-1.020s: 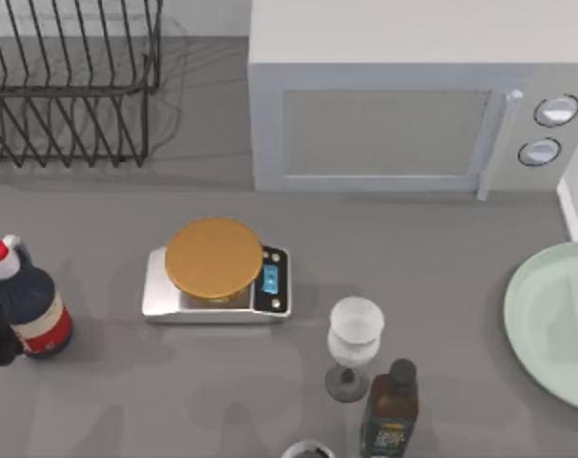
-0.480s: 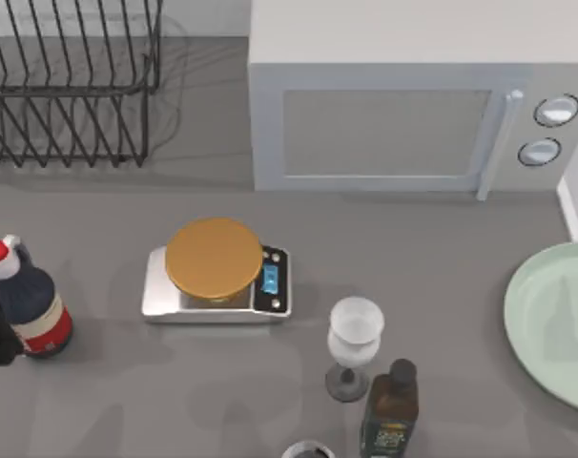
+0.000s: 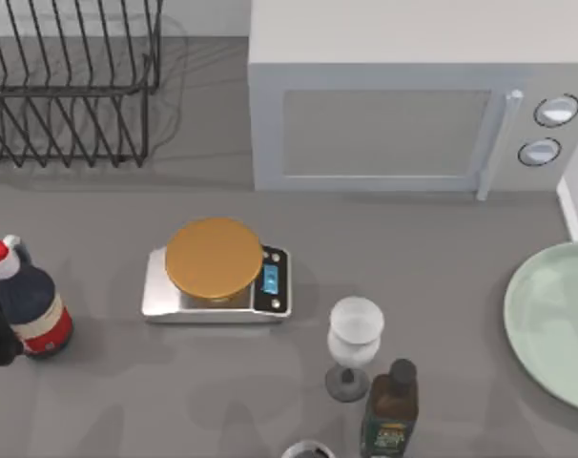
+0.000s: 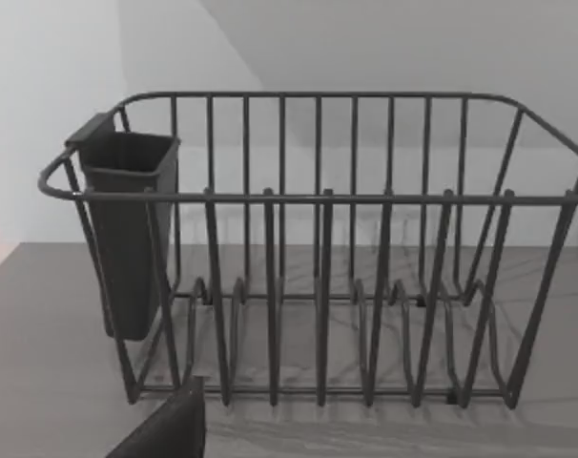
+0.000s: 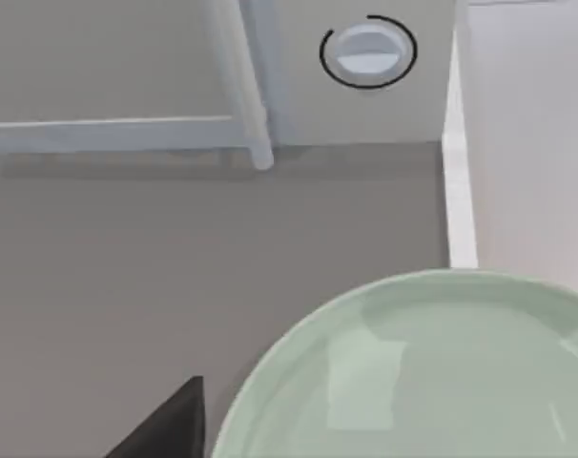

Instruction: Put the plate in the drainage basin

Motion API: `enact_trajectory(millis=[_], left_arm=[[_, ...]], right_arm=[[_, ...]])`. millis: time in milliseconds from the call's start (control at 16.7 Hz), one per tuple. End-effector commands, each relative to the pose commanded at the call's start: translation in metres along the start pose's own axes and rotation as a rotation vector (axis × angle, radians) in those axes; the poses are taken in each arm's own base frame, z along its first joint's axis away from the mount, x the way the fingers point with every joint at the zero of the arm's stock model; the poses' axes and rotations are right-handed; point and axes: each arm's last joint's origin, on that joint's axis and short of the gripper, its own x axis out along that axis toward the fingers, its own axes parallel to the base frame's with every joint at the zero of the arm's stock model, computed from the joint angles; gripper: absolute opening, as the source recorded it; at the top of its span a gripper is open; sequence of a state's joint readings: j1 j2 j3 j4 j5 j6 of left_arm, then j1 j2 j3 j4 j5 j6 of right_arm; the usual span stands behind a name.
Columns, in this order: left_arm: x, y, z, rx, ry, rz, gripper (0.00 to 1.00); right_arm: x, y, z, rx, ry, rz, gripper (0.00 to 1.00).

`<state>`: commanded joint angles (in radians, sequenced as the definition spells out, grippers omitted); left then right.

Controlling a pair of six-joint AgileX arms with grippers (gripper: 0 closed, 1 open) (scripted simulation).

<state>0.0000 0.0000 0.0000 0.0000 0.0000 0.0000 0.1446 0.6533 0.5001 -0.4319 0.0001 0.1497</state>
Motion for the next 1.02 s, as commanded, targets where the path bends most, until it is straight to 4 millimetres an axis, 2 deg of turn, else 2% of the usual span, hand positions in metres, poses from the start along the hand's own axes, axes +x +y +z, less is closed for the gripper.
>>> enact_trajectory(millis=[120,300,480,660,840,1020], left_arm=[[0.000,0.000,0.000,0.000,0.000,0.000,1.00],[0.000,0.000,0.000,0.000,0.000,0.000,1.00],[0.000,0.000,0.000,0.000,0.000,0.000,1.00],[0.000,0.000,0.000,0.000,0.000,0.000,1.00],[0.000,0.000,0.000,0.000,0.000,0.000,1.00],[0.000,0.000,0.000,0.000,0.000,0.000,1.00]], right_arm=[[0.017,0.011,0.020,0.016,0.186,0.000,1.00],[0.053,0.030,0.043,0.027,0.461,-0.023,1.00],[0.094,0.050,0.052,0.025,0.700,-0.067,1.00],[0.127,0.066,0.052,0.015,0.872,-0.114,1.00],[0.145,0.076,0.050,0.007,0.961,-0.144,1.00],[0.148,0.078,0.050,0.005,0.974,-0.149,1.00]])
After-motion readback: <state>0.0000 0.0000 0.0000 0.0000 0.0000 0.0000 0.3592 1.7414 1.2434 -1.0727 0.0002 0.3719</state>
